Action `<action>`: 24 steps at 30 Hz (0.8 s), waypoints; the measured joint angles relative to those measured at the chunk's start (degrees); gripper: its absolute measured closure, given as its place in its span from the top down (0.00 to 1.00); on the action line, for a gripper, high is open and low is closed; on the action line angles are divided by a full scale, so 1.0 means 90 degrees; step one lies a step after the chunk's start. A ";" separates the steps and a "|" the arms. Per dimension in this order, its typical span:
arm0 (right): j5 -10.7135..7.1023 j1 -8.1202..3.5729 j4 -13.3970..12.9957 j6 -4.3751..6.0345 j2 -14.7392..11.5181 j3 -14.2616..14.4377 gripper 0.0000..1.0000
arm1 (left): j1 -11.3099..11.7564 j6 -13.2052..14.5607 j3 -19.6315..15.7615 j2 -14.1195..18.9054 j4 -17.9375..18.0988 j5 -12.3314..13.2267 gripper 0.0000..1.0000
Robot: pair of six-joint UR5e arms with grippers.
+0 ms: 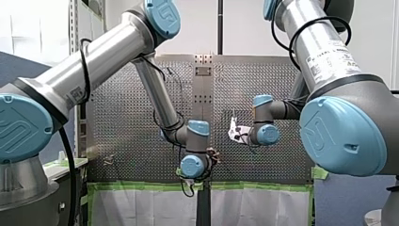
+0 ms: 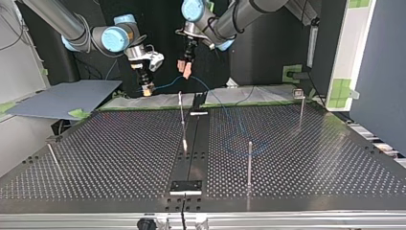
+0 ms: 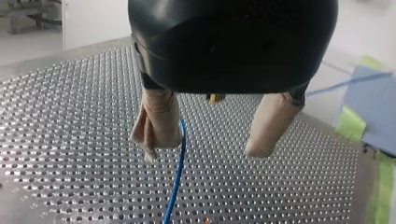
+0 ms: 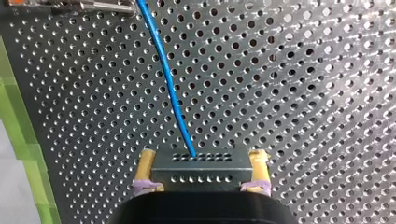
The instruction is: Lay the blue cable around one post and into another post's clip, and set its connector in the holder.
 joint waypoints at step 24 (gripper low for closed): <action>0.0018 0.0057 0.0082 -0.0032 -0.0001 0.0028 0.00 | 0.0249 0.0338 0.0462 -0.0167 -0.0129 -0.0137 0.73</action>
